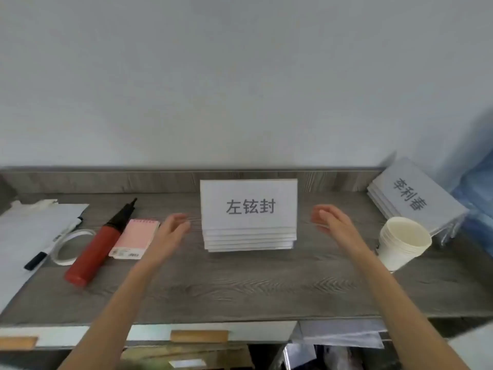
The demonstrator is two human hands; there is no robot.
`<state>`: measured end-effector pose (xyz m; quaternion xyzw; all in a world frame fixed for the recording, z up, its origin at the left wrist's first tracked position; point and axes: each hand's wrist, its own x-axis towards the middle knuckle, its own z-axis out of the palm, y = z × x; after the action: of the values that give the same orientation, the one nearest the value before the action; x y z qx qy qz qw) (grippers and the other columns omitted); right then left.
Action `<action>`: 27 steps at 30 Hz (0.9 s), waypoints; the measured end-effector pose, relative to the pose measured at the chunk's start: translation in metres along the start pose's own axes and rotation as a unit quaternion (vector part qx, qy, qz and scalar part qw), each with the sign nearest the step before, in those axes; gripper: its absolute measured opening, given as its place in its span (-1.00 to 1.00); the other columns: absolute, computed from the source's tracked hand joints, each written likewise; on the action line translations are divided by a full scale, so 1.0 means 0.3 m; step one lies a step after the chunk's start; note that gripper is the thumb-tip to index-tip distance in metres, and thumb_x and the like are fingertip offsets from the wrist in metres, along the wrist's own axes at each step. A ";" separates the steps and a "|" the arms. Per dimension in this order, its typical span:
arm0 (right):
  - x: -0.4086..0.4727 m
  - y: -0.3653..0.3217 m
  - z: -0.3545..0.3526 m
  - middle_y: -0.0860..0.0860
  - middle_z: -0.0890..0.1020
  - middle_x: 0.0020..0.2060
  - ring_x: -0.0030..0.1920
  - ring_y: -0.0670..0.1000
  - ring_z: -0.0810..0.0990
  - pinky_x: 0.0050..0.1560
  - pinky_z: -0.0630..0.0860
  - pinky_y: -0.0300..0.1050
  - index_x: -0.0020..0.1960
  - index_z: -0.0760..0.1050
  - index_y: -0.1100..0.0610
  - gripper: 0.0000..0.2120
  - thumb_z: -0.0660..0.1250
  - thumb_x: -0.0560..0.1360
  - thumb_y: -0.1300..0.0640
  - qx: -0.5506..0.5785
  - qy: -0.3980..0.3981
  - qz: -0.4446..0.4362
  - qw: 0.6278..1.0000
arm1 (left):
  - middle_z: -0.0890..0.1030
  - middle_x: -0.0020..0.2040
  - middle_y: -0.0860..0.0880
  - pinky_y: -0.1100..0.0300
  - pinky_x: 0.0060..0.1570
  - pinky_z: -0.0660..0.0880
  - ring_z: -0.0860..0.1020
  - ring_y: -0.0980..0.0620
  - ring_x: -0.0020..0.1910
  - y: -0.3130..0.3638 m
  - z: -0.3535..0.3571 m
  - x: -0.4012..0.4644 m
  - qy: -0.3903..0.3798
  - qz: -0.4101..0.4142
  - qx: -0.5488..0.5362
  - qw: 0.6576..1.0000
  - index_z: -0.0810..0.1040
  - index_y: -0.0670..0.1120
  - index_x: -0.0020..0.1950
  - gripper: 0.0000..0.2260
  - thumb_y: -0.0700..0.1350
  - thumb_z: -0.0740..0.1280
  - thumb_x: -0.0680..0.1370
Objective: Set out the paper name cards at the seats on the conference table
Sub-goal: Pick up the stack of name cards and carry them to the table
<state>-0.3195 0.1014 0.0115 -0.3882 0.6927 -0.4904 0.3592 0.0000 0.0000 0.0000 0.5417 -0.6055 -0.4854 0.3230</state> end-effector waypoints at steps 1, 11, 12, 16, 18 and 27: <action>0.033 0.002 0.020 0.19 0.56 0.13 0.18 0.16 0.53 0.19 0.44 -0.04 0.14 0.44 0.15 -0.77 0.07 0.59 0.14 0.007 -0.004 0.020 1.000 | 0.50 0.22 -0.17 0.08 0.12 0.42 0.48 -0.03 0.12 0.007 0.018 0.037 -0.023 -0.020 -0.006 1.000 0.30 -0.16 0.34 -0.64 -0.09 0.18 0.57; 0.065 -0.017 0.167 0.14 0.53 0.23 0.15 0.11 0.55 0.16 0.48 0.07 0.33 0.27 -0.09 -0.51 -0.06 0.50 -0.26 0.061 -0.054 0.019 0.997 | 0.48 0.23 -0.02 0.09 -0.03 0.52 0.55 0.01 0.02 0.019 0.076 0.148 -0.091 0.025 -0.111 0.989 0.10 0.19 0.43 -0.55 0.00 0.14 0.57; 0.063 -0.027 0.167 0.11 0.55 0.21 0.12 0.07 0.56 0.09 0.50 0.00 0.32 0.32 -0.06 -0.48 -0.05 0.49 -0.28 0.051 -0.058 0.019 0.997 | 0.52 0.16 0.00 0.19 -0.13 0.54 0.57 0.06 -0.04 0.039 0.071 0.149 -0.096 0.035 -0.103 0.989 0.17 0.20 0.39 -0.61 0.00 0.12 0.58; 0.076 -0.043 0.159 0.05 0.51 0.29 0.26 0.05 0.49 0.28 0.42 0.10 0.35 0.35 0.01 -0.45 -0.04 0.52 -0.27 0.007 -0.047 0.017 0.999 | 0.55 0.10 0.12 0.40 -0.28 0.53 0.62 0.25 -0.14 0.095 0.070 0.114 -0.112 0.068 -0.072 0.989 0.26 0.18 0.32 -0.69 -0.06 0.10 0.59; 0.079 -0.057 0.157 0.01 0.44 0.36 0.34 0.04 0.41 0.40 0.30 0.15 0.38 0.31 -0.03 -0.45 0.00 0.50 -0.27 -0.018 -0.037 0.000 0.999 | 0.55 0.14 0.04 0.37 -0.27 0.55 0.62 0.29 -0.17 0.105 0.072 0.093 -0.097 0.081 -0.065 0.990 0.25 0.08 0.36 -0.66 -0.11 0.12 0.59; 0.033 -0.102 0.206 -0.09 0.57 0.15 0.19 0.02 0.53 0.27 0.43 0.19 0.21 0.42 -0.19 -0.72 0.07 0.54 -0.12 -0.029 -0.102 -0.060 0.993 | 0.56 0.22 0.01 0.02 0.06 0.58 0.62 0.10 0.02 0.077 -0.007 -0.137 0.054 0.067 -0.018 0.996 0.25 0.03 0.41 -0.55 -0.01 0.23 0.53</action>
<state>-0.2639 0.0611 0.0236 -0.4872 0.6419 -0.4484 0.3866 0.0024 0.0380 0.0277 0.5195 -0.6134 -0.4437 0.3962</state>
